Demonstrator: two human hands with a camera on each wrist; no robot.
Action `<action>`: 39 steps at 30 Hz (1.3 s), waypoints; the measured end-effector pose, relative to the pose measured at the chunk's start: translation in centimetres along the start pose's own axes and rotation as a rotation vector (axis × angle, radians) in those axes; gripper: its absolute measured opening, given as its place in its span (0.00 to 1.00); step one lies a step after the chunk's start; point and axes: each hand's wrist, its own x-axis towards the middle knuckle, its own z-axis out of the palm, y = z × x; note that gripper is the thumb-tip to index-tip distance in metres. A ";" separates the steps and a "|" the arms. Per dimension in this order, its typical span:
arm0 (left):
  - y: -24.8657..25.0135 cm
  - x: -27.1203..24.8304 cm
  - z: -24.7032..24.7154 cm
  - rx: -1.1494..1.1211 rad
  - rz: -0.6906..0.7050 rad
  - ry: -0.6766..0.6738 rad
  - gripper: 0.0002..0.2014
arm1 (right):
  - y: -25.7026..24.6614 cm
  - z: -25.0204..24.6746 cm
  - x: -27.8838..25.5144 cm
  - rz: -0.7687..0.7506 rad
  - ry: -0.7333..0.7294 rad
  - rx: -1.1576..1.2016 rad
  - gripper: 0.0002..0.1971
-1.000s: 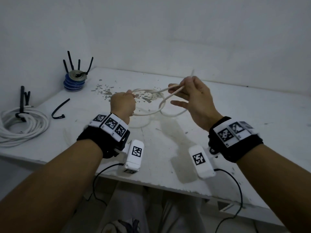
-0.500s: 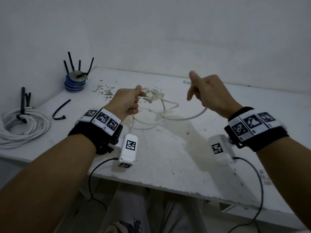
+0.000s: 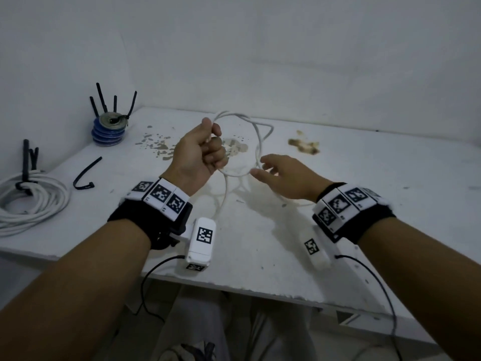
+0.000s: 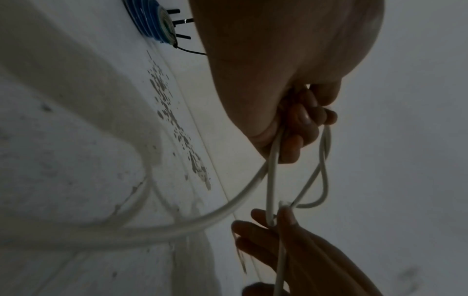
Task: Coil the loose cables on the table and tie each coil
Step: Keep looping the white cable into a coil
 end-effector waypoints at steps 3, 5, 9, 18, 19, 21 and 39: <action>0.5 -0.4 -0.3 -0.051 -0.078 -0.048 0.16 | -1.4 -0.3 0.9 -0.016 0.078 0.257 0.19; 1.4 -0.7 -1.1 -0.009 -0.109 -0.040 0.15 | -1.4 -1.0 1.1 -0.019 0.154 0.327 0.14; 2.7 -0.7 -1.8 0.225 -0.179 -0.061 0.24 | -1.6 -1.9 0.8 -0.079 0.141 0.087 0.11; 1.7 -0.8 0.3 0.958 -0.130 -0.004 0.18 | 0.4 -2.6 0.4 -0.073 0.124 -0.147 0.12; 1.9 -0.7 -0.1 1.029 -0.107 0.042 0.18 | 1.4 -3.0 0.3 -0.065 0.135 -0.169 0.14; 2.5 -0.5 -1.1 1.095 -0.123 0.097 0.17 | 3.0 -3.7 0.1 -0.050 0.172 -0.193 0.17; 1.7 0.2 -2.1 0.897 0.073 0.178 0.12 | 6.0 -5.4 -1.2 0.239 0.049 -0.440 0.12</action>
